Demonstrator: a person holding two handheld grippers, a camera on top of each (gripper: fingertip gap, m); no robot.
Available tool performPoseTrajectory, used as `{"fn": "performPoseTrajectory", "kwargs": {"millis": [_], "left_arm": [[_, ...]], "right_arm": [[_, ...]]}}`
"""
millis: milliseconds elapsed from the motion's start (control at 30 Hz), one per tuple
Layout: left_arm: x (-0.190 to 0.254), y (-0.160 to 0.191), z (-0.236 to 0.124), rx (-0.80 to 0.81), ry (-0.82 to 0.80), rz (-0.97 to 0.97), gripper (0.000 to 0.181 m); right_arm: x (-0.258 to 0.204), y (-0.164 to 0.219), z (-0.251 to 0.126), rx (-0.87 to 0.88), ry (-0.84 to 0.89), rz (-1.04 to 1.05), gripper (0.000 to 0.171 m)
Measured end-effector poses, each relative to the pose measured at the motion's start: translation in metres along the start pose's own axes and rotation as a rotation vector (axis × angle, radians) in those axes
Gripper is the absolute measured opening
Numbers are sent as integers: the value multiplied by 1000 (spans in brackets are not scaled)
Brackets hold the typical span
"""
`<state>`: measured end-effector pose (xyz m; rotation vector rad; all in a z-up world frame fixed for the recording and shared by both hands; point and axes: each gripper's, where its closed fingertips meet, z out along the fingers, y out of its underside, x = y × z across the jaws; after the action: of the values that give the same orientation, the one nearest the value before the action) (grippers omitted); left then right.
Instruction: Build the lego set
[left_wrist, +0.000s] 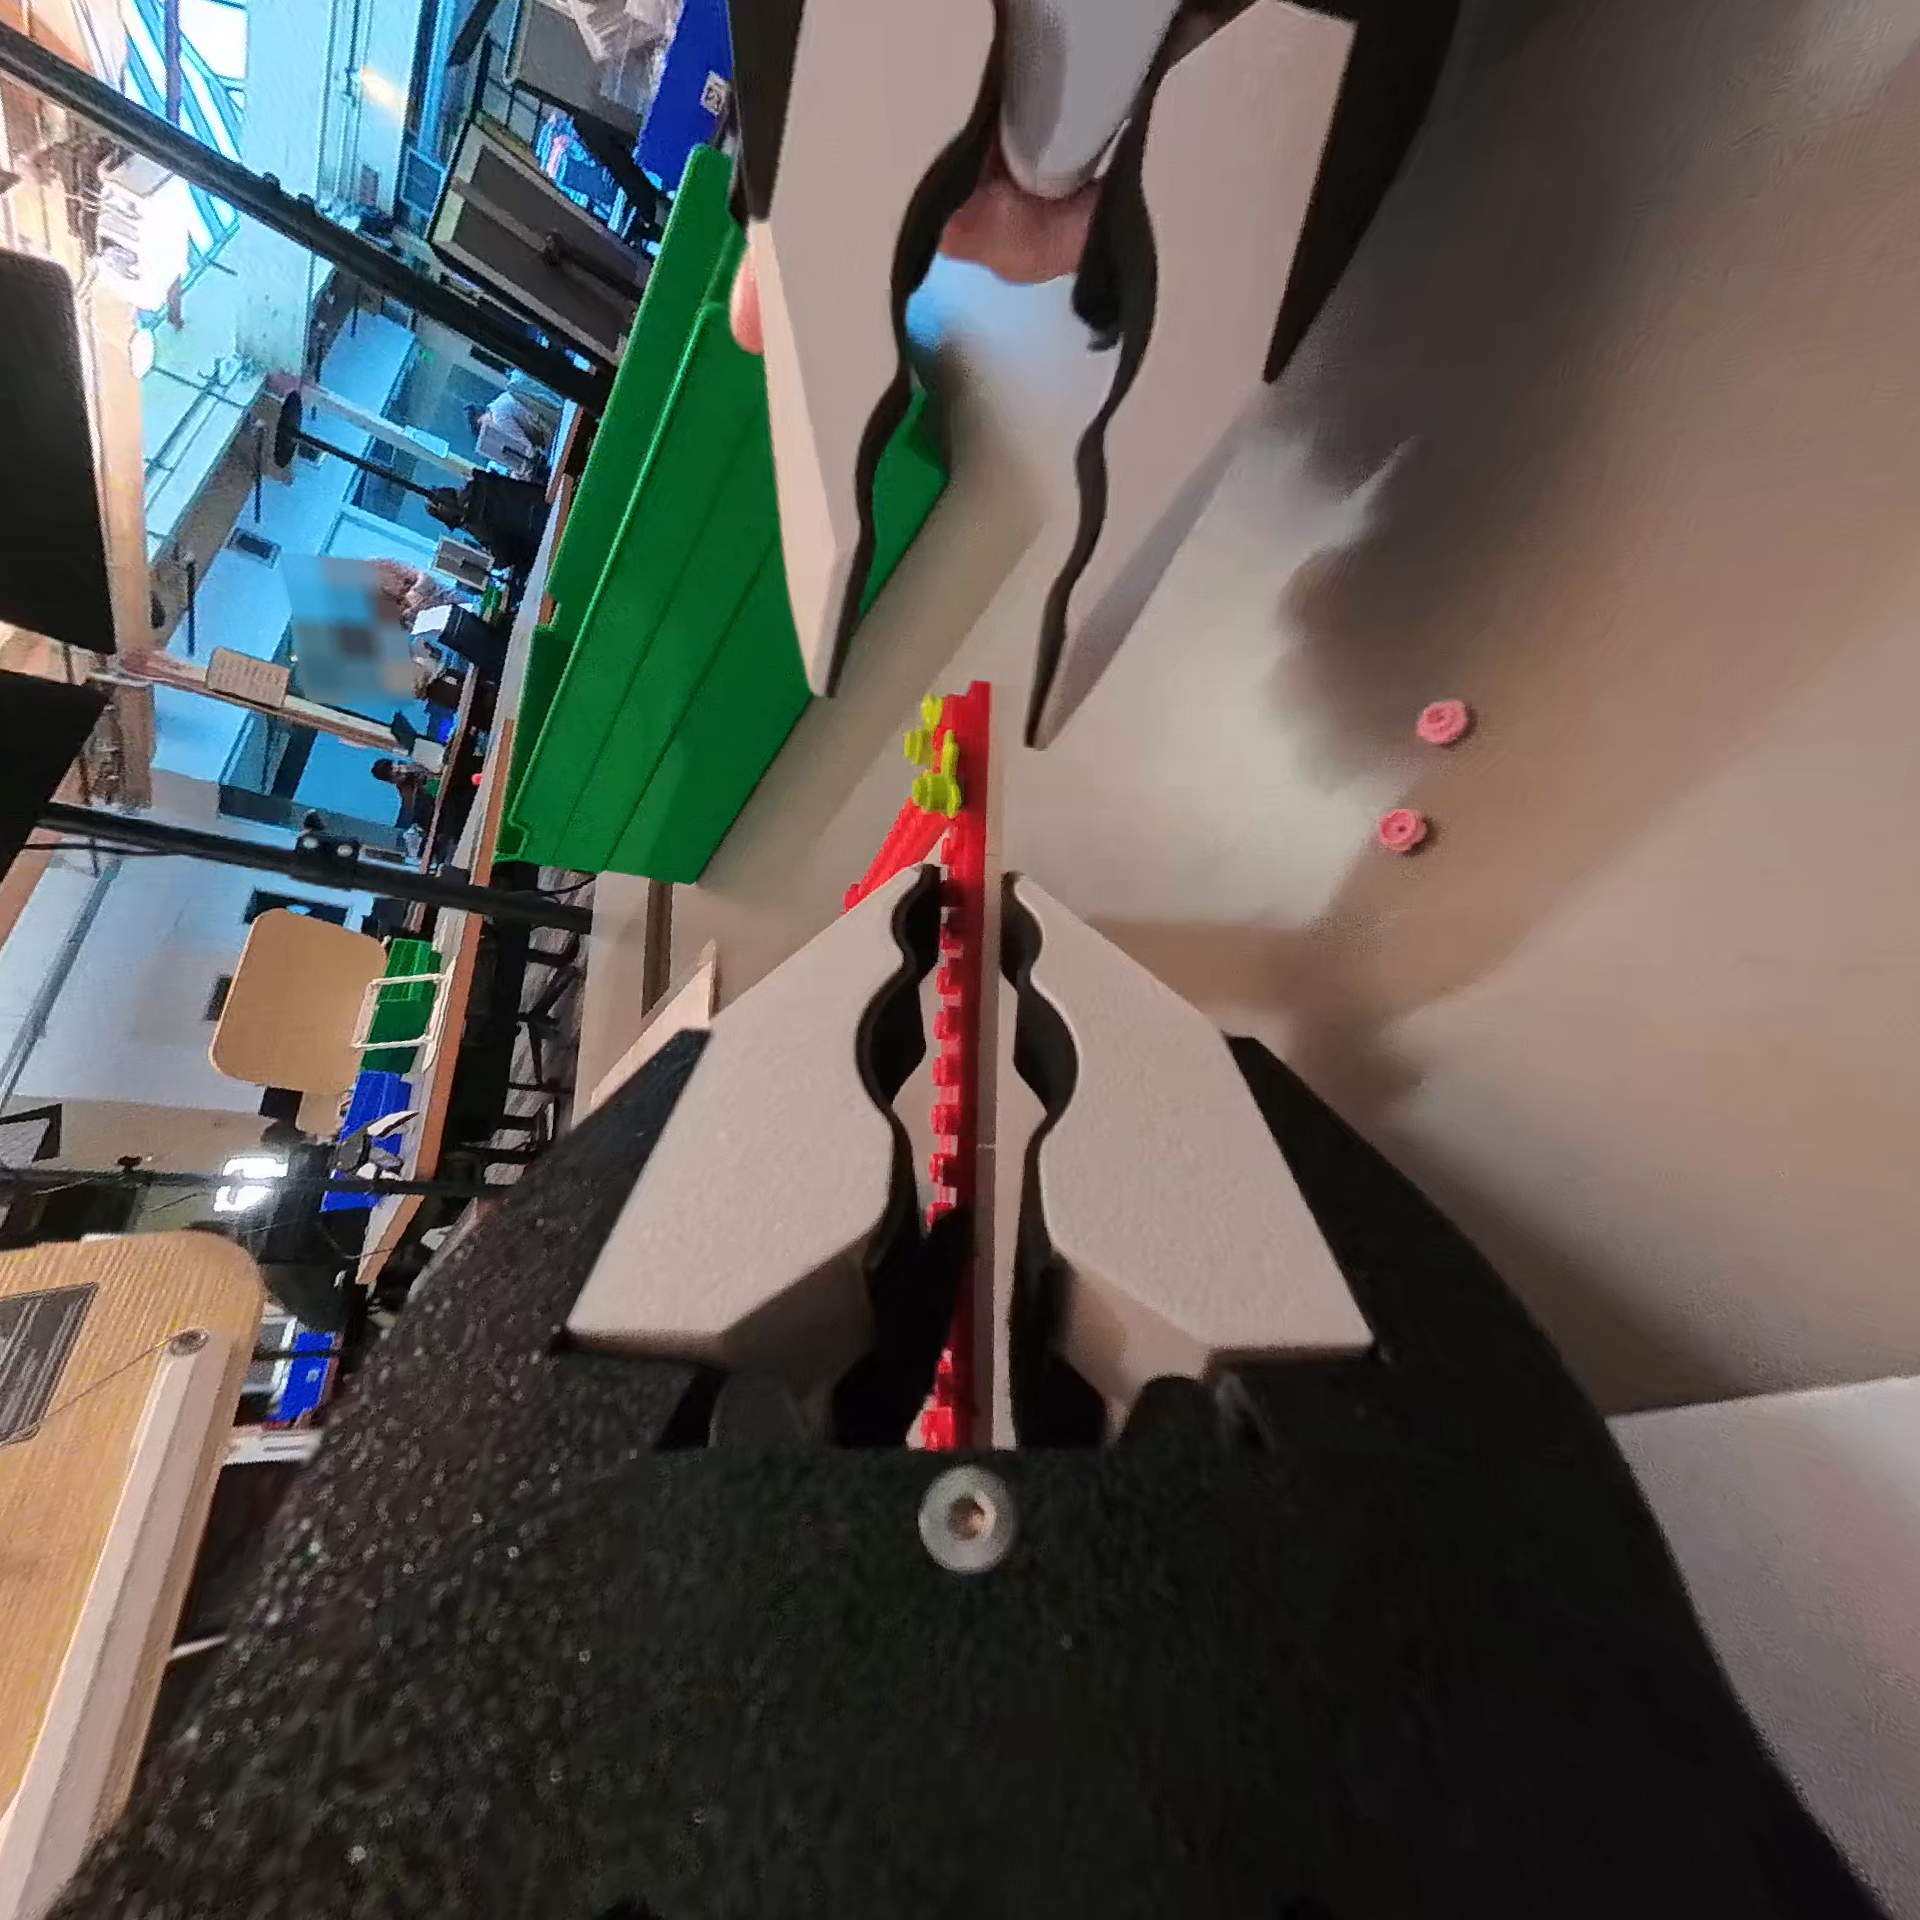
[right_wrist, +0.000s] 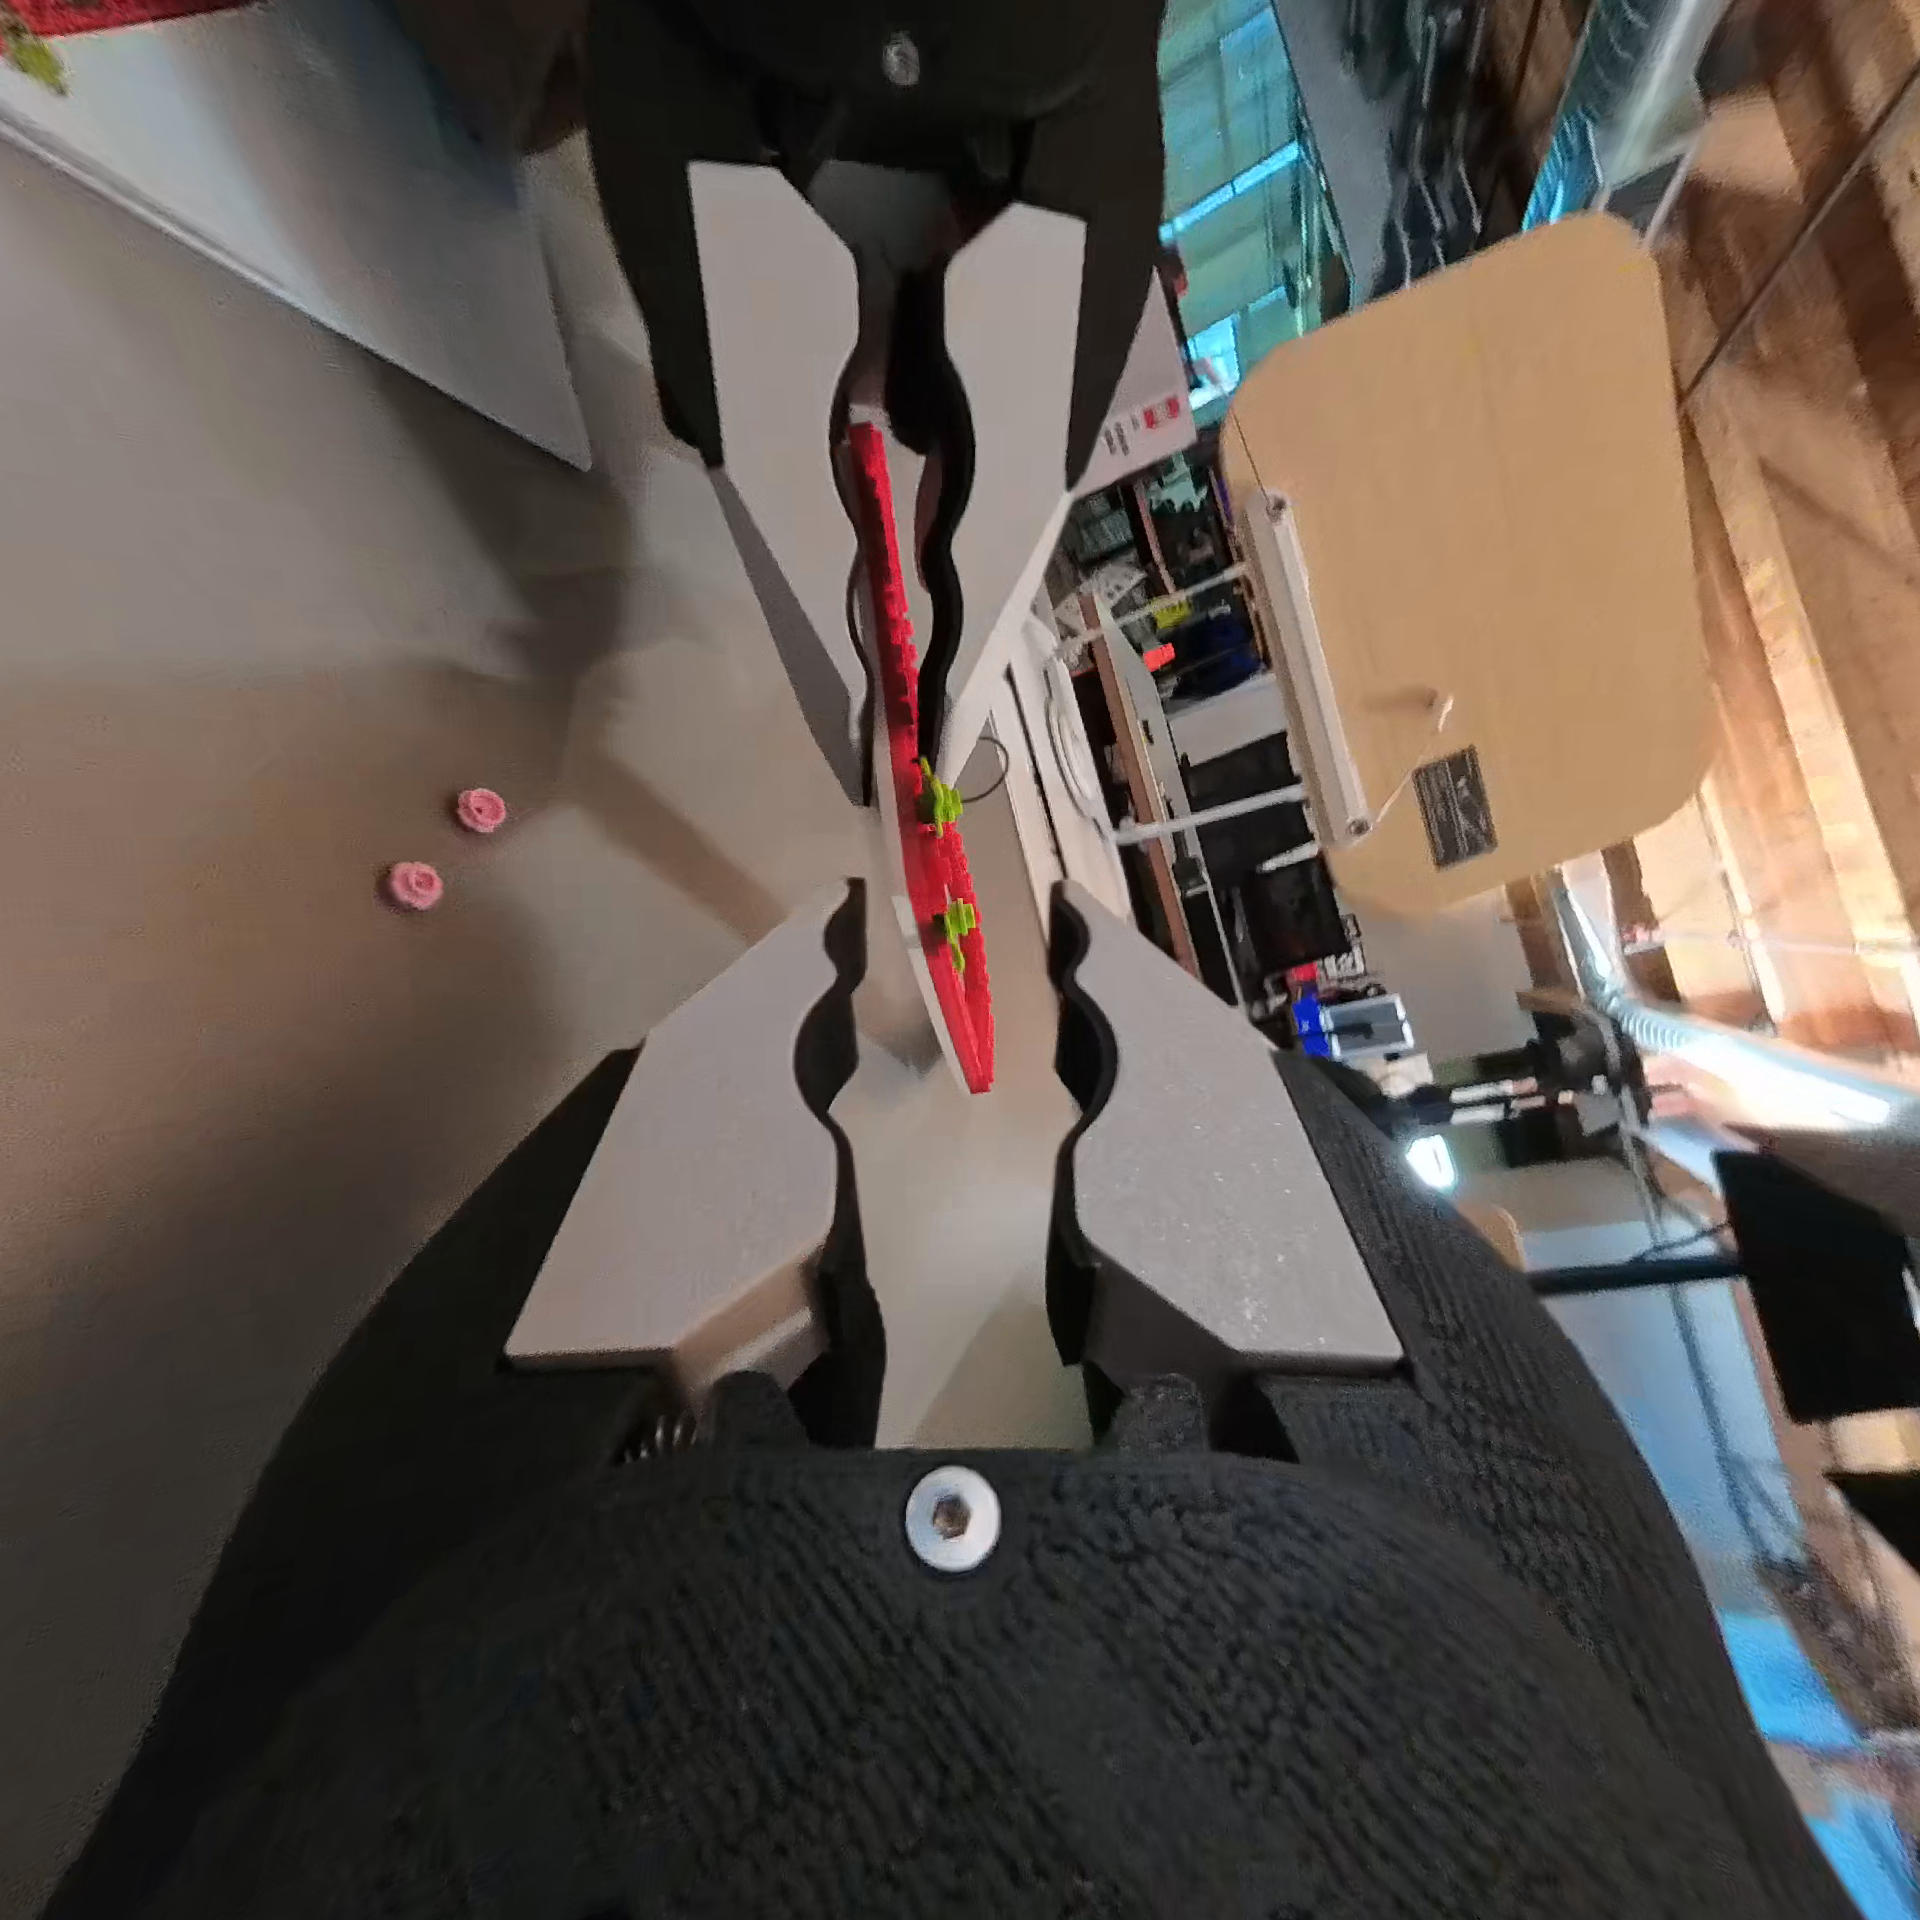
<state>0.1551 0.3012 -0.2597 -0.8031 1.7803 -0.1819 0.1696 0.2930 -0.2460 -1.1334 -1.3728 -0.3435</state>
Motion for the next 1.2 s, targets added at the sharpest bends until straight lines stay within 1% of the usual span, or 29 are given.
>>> {"fn": "performPoseTrajectory", "kwargs": {"millis": [133,167,267,333,500,600,633,700,733,833,867,933,1000,1200], "left_arm": [[5,2,-2,18,38,-6,9],[6,2,-2,21,50,-12,9],[11,4,-3,23,87,-17,11],[14,5,-3,17,104,-17,15],[19,13,-5,-33,161,-79,22],[15,15,-13,-63,196,-183,42],[10,23,-16,-127,194,-212,51],[-6,34,-25,-257,163,-313,68],[-14,35,-31,-290,145,-361,77],[-39,26,-48,-308,40,-464,76],[-44,21,-53,-295,8,-505,74],[-50,15,-62,-285,-44,-581,73],[-52,14,-70,-278,-99,-653,72],[-50,11,-92,-108,-268,-903,74]], "right_arm": [[-11,-3,0,52,-27,-124,14],[-14,-5,1,62,-34,-149,13],[-22,-10,1,91,-53,-200,20],[-24,-10,3,76,-47,-245,9],[-35,-10,10,36,-30,-352,8],[-47,-10,14,28,-54,-421,8],[-51,-10,15,34,-70,-425,9],[-55,-10,15,43,-104,-425,9],[-56,-9,15,45,-118,-428,10],[-61,-4,16,44,-183,-435,12],[-62,-2,16,33,-217,-407,16],[-64,1,15,20,-280,-337,15],[-63,3,13,20,-321,-296,18],[-61,2,-4,47,-452,-116,34]]}}
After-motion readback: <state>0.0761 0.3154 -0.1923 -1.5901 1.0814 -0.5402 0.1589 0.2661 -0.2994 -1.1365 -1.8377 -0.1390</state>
